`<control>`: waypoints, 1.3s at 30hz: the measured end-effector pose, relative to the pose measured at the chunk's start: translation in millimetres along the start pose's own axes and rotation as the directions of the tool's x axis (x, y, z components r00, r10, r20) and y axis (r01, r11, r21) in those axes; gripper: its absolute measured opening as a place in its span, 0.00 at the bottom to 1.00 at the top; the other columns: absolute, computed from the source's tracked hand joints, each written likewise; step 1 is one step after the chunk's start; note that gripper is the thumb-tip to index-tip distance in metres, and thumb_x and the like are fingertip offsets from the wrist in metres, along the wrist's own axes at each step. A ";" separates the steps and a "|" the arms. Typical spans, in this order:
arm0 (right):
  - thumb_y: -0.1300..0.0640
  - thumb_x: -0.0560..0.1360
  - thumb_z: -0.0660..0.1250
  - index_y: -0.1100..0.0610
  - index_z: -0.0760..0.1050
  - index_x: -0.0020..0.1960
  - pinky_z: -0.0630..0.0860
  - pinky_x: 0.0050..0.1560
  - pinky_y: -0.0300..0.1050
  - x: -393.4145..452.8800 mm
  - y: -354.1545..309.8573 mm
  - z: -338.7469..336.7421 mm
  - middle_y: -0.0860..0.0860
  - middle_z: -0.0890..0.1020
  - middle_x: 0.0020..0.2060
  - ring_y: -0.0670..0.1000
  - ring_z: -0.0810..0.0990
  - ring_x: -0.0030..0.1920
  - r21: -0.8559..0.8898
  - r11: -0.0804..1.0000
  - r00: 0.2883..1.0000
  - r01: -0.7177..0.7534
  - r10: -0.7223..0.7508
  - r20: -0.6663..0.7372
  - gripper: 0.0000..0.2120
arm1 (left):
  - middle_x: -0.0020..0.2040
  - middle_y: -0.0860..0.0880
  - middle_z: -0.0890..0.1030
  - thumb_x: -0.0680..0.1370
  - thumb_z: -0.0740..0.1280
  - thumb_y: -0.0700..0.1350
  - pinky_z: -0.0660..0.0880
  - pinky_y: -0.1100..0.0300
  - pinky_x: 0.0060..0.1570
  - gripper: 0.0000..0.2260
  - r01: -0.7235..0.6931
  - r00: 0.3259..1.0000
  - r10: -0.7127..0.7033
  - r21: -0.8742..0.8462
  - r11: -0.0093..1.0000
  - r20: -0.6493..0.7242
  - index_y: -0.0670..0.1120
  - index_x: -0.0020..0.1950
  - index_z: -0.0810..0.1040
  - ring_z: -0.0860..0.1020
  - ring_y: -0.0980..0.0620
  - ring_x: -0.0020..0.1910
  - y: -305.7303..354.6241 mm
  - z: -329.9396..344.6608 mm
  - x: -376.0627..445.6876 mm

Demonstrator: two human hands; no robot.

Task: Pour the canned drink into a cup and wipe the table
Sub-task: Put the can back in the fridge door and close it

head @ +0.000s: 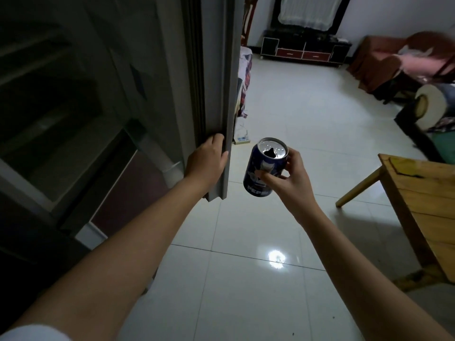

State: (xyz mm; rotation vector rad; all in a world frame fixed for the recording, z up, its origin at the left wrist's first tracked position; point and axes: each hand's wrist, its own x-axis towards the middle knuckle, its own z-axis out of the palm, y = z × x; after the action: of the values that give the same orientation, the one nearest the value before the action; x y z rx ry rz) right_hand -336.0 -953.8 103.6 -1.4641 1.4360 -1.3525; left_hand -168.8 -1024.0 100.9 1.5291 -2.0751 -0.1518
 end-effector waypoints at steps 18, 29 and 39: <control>0.62 0.66 0.74 0.56 0.66 0.64 0.76 0.53 0.38 13.9 3.8 24.5 0.51 0.75 0.58 0.49 0.74 0.59 0.029 0.999 1.000 -0.019 0.019 0.005 0.29 | 0.61 0.43 0.77 0.75 0.64 0.38 0.70 0.58 0.57 0.16 -0.121 0.993 0.122 -0.152 0.981 -0.004 0.41 0.62 0.75 0.75 0.44 0.60 -61.5 1.5 -8.5; 0.66 0.68 0.72 0.59 0.64 0.65 0.76 0.49 0.32 19.7 -26.0 110.5 0.50 0.76 0.56 0.45 0.75 0.55 0.050 0.998 0.995 0.025 -0.029 0.091 0.30 | 0.71 0.49 0.68 0.76 0.64 0.43 0.63 0.60 0.65 0.24 0.166 0.984 -0.155 -0.132 0.977 0.086 0.48 0.71 0.64 0.66 0.49 0.69 -160.4 -26.6 -42.5; 0.59 0.66 0.75 0.56 0.62 0.66 0.74 0.52 0.35 50.7 -36.0 188.4 0.48 0.75 0.57 0.47 0.75 0.57 0.011 0.999 0.998 0.046 -0.047 0.045 0.33 | 0.77 0.48 0.55 0.76 0.64 0.42 0.55 0.56 0.72 0.32 0.080 0.957 -0.064 -0.045 0.996 0.282 0.49 0.76 0.52 0.55 0.48 0.75 -207.3 -18.9 -41.9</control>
State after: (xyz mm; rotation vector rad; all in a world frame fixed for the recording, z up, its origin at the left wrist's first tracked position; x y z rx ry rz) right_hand -154.2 -1033.3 104.0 -1.5211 1.3722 -1.3439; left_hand 24.6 -1053.3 18.4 1.6274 -2.2085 -0.4758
